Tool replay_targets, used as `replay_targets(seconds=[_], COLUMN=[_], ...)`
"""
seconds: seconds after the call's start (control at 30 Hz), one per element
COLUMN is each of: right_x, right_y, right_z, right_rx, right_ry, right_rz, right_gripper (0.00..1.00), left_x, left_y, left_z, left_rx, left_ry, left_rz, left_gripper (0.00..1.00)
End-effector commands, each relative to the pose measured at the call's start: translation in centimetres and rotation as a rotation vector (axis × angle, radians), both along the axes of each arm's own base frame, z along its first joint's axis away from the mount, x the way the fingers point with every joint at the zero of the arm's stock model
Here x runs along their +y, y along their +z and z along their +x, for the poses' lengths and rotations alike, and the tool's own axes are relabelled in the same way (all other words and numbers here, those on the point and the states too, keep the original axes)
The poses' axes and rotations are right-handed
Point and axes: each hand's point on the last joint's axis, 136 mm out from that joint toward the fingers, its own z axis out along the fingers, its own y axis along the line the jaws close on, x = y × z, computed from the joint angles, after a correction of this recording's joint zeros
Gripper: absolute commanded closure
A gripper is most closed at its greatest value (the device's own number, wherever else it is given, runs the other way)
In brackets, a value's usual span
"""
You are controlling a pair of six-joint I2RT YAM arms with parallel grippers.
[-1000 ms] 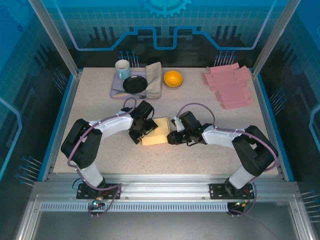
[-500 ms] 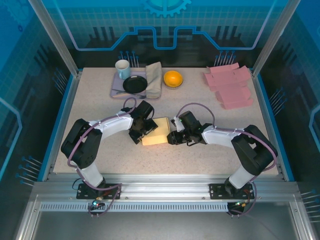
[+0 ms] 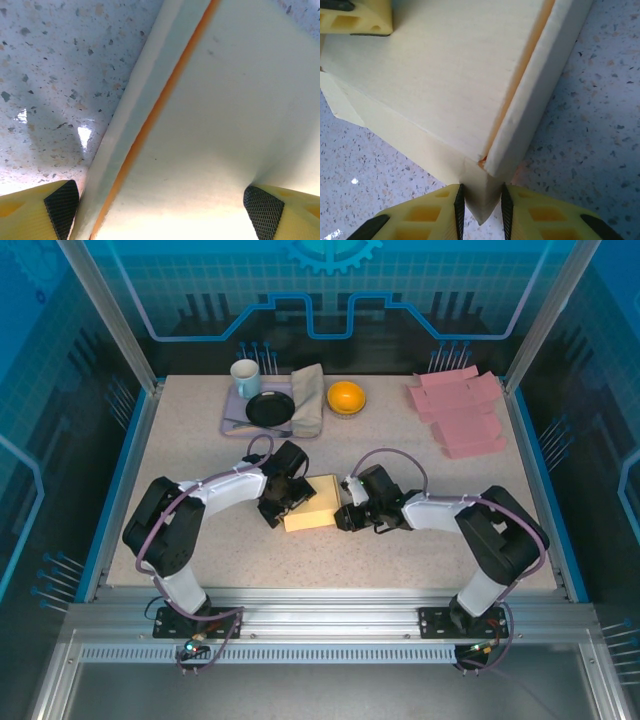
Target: Fold the paper box
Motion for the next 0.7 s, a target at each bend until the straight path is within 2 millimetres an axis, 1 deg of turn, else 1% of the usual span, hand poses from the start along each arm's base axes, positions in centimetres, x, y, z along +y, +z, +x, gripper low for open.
replay_targets(seconds=[0.0,0.13,0.27,0.37,0.53,0.67], right_x=[-2.5,-2.9,-3.2,-3.4,-3.3,-3.1], right_y=[-3.2,-4.0,-4.3,-4.3,-3.7,-2.9], right_z=[-0.5,-0.5,-0.4,0.1,1.0,2.4], right_rx=[0.041,0.039,0.016,-0.001,-0.018,-0.038], right_ry=[-0.027,-0.029,-0.030,-0.046,-0.071,-0.107], right_rz=[-0.093,-0.111,-0.120,-0.129,-0.137,-0.142], right_gripper=[0.72,0.72,0.71,0.71,0.71,0.71], left_x=[3.8,3.9,3.9,3.9,3.6,3.2], left_y=[-4.4,-4.3,-4.3,-4.4,-4.3,-4.1], left_z=[-4.2,-4.2,-4.2,-4.2,-4.3,-4.3], left_rx=[0.184,0.184,0.183,0.183,0.187,0.180], left_ry=[-0.002,-0.005,-0.005,-0.002,-0.003,-0.019], left_rz=[0.197,0.203,0.201,0.197,0.183,0.176], left_gripper=[0.09,0.09,0.09,0.09,0.09,0.09])
